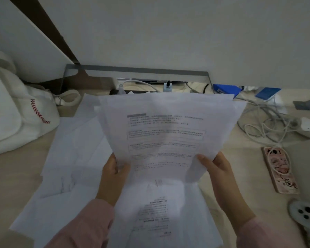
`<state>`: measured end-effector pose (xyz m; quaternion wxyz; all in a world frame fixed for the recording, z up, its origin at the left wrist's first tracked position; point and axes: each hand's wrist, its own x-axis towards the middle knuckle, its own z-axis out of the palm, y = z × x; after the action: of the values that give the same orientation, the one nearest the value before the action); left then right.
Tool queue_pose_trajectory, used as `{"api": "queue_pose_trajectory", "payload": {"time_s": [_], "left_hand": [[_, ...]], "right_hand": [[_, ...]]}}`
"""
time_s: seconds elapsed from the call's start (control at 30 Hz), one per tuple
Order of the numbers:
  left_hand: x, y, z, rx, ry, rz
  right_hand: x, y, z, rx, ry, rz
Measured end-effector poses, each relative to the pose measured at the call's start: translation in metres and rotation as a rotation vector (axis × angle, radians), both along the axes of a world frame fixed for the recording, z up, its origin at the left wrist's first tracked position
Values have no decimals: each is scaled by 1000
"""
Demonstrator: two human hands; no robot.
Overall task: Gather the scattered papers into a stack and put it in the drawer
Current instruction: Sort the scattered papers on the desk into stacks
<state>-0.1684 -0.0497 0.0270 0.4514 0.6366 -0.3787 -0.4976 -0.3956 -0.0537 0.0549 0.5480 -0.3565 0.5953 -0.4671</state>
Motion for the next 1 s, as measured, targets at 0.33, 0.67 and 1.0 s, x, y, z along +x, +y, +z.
{"api": "queue_pose_trajectory", "payload": {"time_s": [0.33, 0.67, 1.0], "left_hand": [[-22, 0, 27, -126, -31, -53], [-27, 26, 5, 31, -11, -10], [-83, 30, -11, 203, 27, -264]], "right_hand": [[9, 8, 5, -72, 36, -32], [4, 30, -17, 32, 99, -53], [-75, 46, -41, 190, 307, -209]]}}
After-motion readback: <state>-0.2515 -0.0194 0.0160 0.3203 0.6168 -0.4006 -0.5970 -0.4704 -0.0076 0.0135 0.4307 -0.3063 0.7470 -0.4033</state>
